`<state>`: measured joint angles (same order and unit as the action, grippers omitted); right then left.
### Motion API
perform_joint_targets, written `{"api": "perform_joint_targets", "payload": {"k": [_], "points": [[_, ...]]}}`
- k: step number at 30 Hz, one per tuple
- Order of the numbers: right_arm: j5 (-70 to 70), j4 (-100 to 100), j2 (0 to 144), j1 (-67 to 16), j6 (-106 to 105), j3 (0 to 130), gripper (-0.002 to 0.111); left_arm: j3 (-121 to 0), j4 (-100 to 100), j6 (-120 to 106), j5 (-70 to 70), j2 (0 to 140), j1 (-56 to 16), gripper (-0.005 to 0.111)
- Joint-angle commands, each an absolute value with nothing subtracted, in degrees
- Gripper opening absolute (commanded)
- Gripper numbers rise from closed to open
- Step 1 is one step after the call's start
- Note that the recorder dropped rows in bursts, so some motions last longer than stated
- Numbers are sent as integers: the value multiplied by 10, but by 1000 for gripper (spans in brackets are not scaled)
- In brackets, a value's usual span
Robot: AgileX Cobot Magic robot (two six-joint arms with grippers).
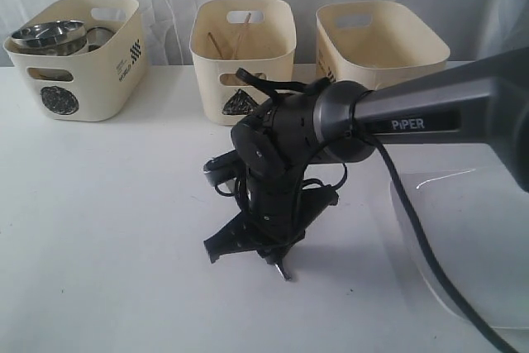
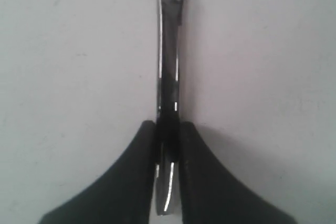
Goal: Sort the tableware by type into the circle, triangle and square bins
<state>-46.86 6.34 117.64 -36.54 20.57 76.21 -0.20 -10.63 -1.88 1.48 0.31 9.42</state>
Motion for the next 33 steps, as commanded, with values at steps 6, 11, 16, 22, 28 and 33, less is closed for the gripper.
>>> {"api": "perform_joint_targets", "payload": {"k": [6,11,16,22,28,33], "points": [[-309,109,1113,-360,371,637,0,0,-110,-17,17,0,95,0],[-138,187,1033,-357,438,531,0,0,-110,-17,17,0,95,0],[-61,189,981,-321,438,529,0,0,-110,-17,17,0,95,0],[-112,190,965,-314,435,528,0,0,-110,-17,17,0,95,0],[-174,191,967,-315,314,546,25,0,-110,-17,17,0,95,0],[-301,189,990,-315,237,644,47,0,-110,-17,17,0,95,0]]}}
